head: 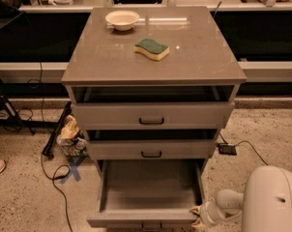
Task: Open bottom drawer
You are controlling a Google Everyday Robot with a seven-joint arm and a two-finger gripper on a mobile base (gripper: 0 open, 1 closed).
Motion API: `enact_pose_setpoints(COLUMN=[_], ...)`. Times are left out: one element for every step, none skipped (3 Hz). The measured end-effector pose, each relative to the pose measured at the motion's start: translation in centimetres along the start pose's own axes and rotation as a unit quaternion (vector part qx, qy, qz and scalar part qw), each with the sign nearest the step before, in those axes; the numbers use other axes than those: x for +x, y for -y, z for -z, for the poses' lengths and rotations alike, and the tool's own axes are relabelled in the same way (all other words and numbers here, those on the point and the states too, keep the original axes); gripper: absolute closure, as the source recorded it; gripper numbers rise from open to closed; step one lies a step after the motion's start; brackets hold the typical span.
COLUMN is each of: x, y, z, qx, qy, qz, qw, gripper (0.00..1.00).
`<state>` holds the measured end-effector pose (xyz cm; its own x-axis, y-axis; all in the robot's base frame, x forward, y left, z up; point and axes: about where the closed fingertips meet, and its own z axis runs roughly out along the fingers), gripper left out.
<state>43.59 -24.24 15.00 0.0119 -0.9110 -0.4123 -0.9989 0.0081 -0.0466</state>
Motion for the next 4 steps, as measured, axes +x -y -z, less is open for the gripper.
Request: enact_pose_setpoints(x=[0.00,-0.03,-0.08,-0.08], y=[0.00,0.00,-0.07,-0.08], z=[0.00,-0.02,-0.10,-0.09], qx=[0.000,0.000,-0.001,-0.001], qy=[0.000,0.000,0.000,0.001], qz=[0.000,0.000,0.000,0.000], qw=[1.0000,1.0000,1.0000,1.0000], gripper=[0.50,0.27,0.00,0.00])
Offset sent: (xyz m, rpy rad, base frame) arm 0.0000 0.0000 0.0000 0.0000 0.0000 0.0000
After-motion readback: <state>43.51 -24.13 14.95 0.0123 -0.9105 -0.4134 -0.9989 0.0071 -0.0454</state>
